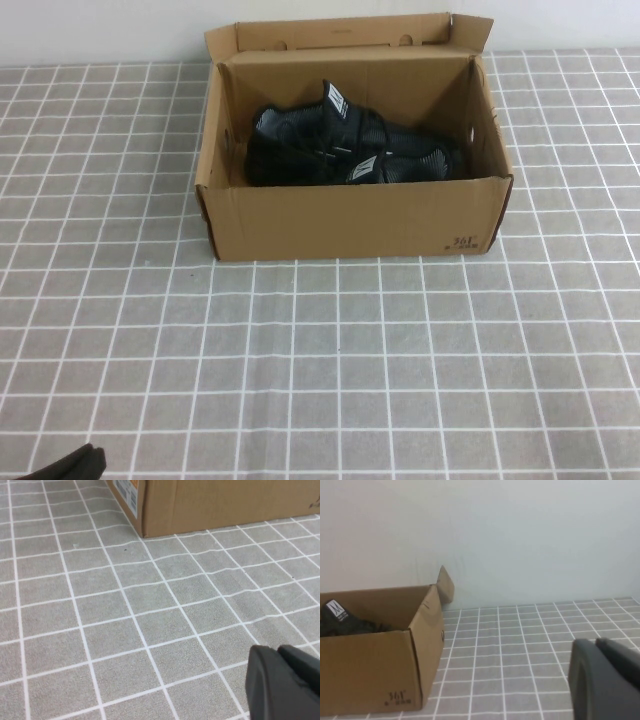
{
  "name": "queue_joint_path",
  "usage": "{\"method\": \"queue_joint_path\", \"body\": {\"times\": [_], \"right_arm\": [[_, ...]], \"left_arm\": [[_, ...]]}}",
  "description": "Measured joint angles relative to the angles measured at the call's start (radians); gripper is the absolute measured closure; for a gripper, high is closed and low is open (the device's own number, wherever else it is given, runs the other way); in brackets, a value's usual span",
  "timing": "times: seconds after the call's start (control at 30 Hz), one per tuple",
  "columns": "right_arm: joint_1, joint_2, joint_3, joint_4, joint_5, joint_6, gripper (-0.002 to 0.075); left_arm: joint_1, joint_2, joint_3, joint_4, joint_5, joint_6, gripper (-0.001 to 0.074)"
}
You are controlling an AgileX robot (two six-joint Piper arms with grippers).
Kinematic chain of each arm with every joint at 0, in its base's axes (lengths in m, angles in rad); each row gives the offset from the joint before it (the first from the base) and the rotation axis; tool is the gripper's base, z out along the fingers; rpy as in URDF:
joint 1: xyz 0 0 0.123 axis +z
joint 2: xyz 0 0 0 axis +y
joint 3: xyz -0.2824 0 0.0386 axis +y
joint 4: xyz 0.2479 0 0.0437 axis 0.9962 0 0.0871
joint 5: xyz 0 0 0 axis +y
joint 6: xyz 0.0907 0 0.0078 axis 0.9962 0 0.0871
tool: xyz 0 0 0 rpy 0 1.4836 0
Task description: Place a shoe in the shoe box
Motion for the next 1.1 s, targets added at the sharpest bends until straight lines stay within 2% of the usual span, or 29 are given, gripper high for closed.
{"method": "queue_joint_path", "body": {"times": [0.13,0.43,1.1], "right_arm": [[0.0,-0.028,0.014,-0.012,0.067,0.0,0.0742],[0.0,-0.028,0.014,-0.041,0.377,-0.004,0.0742],[0.0,-0.028,0.015,-0.029,0.396,-0.004,0.0742]], "left_arm": [[0.0,0.0,0.0,0.0,0.0,0.0,0.0736],[0.0,0.0,0.001,0.0,0.0,-0.002,0.0736],[0.0,0.0,0.001,0.0,0.0,-0.002,0.0736]]}}
